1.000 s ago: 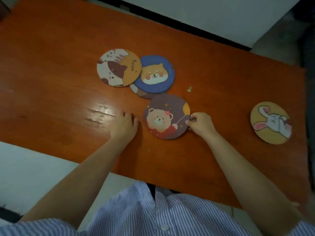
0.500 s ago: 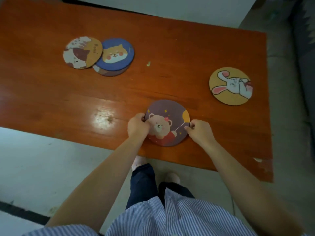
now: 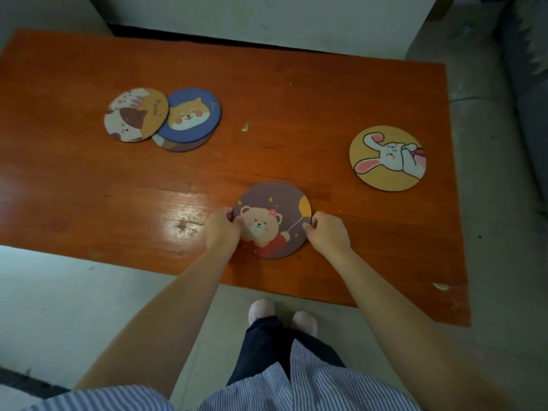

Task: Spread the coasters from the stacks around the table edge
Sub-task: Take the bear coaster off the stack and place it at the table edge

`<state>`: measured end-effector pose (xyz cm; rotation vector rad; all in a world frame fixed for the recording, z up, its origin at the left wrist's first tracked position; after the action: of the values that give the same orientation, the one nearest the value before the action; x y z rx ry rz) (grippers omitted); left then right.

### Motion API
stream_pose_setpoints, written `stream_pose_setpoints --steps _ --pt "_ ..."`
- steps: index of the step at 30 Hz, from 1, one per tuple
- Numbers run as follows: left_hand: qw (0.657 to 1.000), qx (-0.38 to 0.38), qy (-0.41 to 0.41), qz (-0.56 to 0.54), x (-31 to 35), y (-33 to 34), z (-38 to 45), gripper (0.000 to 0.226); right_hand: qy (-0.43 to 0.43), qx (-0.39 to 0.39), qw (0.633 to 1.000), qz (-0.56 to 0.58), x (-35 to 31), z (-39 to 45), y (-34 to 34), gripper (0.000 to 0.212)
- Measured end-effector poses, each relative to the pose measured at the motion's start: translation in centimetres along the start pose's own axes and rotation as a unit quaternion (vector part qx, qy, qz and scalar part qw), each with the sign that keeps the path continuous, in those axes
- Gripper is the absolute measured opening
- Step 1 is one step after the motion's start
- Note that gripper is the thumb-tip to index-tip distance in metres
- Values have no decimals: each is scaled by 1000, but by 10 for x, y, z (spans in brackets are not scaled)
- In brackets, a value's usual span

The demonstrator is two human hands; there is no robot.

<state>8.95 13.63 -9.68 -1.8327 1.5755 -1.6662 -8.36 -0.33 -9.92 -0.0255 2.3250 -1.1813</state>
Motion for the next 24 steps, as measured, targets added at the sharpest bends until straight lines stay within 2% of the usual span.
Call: stream_pose_setpoints --steps 4,6,9,15,19,22,24 --pt "1000 10 1 13 -5 -3 2 23 -5 7 1000 -15 -2 0 5 25" --pt "1000 9 2 13 -8 -4 1 14 -9 7 999 -32 -1 0 8 28" --pt "1000 20 2 -13 -16 -4 0 30 -12 -7 998 -60 0 2 12 29" --pt "998 39 -3 -51 -24 -10 -6 27 -6 -13 998 -69 -1 2 17 31" --pt "998 48 -1 -26 -27 -15 -7 29 -7 -26 995 -92 -5 0 18 34" --pt "999 36 22 -21 -26 -15 -4 13 -11 -22 995 -98 -6 -2 18 33" --pt "999 29 41 -6 -26 -15 -3 16 -17 -20 995 -99 -6 -3 18 32"
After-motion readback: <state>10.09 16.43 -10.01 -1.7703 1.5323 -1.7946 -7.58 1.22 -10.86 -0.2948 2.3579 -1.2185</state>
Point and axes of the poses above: each hand's wrist, its own z-axis towards the middle knuckle, its own y-axis out of the palm, x = y × z, the point moved 7 cm from there along z, towards the middle knuckle, and after that the axes turned 3 degrees about y, right-handed, at the moved point
